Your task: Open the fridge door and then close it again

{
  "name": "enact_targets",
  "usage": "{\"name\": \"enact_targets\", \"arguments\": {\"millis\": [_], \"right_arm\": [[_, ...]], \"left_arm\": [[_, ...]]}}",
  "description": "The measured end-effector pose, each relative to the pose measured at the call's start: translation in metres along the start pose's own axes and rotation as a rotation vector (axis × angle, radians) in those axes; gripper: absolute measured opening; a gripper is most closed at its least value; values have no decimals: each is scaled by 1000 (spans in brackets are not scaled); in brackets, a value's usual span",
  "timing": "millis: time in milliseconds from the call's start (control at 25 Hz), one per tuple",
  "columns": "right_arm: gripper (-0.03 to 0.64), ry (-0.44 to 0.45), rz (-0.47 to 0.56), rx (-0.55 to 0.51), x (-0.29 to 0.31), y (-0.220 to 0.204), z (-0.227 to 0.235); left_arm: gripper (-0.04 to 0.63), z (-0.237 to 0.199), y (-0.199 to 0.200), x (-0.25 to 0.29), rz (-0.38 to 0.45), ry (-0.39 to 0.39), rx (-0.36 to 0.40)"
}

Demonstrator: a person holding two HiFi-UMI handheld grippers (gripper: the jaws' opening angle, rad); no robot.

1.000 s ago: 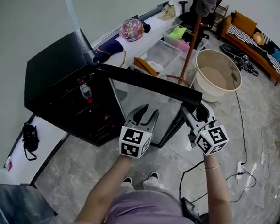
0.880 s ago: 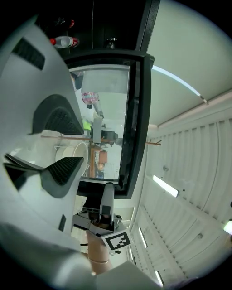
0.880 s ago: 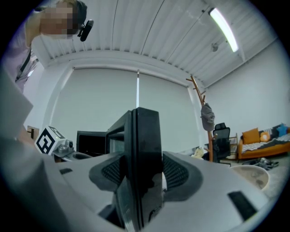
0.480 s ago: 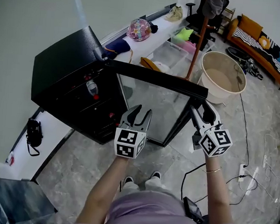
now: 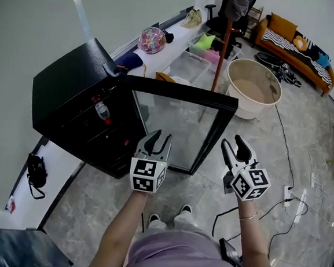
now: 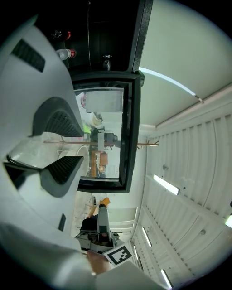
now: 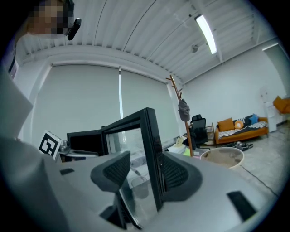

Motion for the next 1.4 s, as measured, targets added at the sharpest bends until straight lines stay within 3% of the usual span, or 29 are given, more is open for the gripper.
{"name": "enact_targets", "arguments": {"millis": [720, 1120, 1400], "right_arm": [[185, -45, -7, -10, -39, -3, -49], [187, -85, -5, -3, -42, -1, -36], [210, -49, -14, -16, -23, 5, -15]], "left_arm": [[95, 3, -5, -35, 17, -14, -17], [95, 6, -1, -41, 27, -31, -9], [117, 4, -2, -33, 30, 3, -34]]}}
Point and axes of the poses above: the fingertips, and each gripper's own axes: x forward along the fingers, z to its right, y out of its top, the point moved 7 cm from there along -x, backward along the fingers, and after that the axes turned 1 degree about -x, right-handed, at the moved point
